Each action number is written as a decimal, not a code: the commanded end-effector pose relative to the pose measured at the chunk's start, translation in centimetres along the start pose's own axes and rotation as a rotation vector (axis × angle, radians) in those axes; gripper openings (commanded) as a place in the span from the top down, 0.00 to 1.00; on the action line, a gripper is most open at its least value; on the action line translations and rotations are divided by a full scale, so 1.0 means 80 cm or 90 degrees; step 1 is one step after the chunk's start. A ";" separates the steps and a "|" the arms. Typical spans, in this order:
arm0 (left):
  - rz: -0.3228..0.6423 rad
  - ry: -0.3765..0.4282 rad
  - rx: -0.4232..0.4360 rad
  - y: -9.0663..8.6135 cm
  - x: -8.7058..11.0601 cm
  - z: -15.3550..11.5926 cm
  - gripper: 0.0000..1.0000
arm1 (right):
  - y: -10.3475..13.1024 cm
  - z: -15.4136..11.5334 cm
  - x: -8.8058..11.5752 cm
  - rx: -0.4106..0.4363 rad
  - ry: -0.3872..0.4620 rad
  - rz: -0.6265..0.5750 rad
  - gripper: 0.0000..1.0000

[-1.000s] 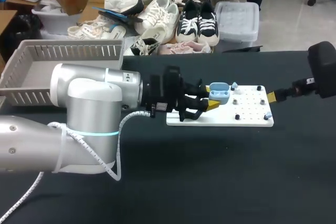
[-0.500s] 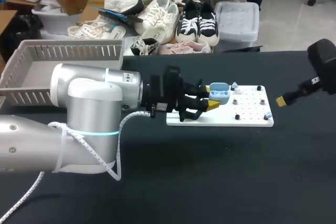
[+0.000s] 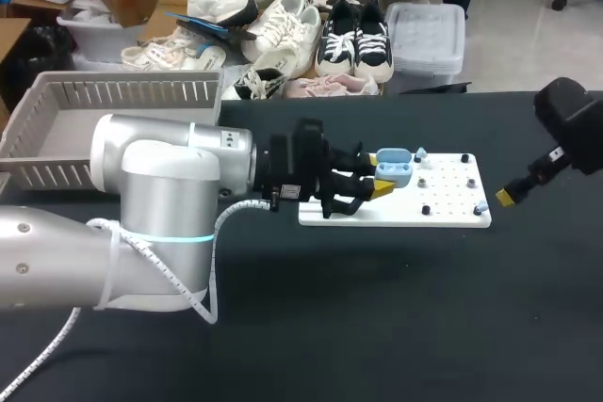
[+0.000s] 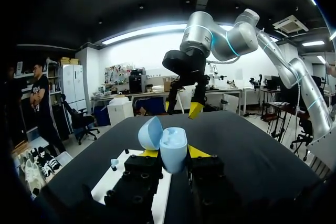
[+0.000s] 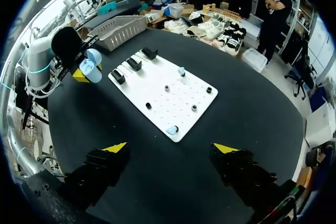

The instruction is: Pick up each earbud case from the left stands, insert the matching earbuds, close the lid, and place the case in the box.

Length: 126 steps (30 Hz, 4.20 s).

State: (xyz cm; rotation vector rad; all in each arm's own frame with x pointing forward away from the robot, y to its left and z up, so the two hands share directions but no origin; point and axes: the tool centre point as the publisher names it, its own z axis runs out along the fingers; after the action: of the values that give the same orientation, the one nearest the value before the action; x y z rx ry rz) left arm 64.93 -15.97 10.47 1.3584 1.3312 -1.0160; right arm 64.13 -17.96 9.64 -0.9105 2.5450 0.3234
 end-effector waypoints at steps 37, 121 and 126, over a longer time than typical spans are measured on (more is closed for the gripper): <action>0.001 -0.002 -0.006 -0.002 0.001 0.001 1.00 | 0.022 0.056 0.009 0.263 0.097 0.067 0.15; 0.001 -0.002 -0.006 -0.002 0.001 0.001 1.00 | 0.000 0.096 0.001 0.179 0.093 0.124 0.53; 0.001 -0.002 -0.006 -0.002 0.001 0.001 1.00 | 0.000 0.099 0.002 0.176 0.096 0.123 0.56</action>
State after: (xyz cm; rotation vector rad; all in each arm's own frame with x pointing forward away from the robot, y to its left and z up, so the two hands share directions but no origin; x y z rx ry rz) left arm 64.91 -16.01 10.44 1.3576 1.3312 -1.0145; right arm 66.56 -15.38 2.58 -0.6122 2.7346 -0.0386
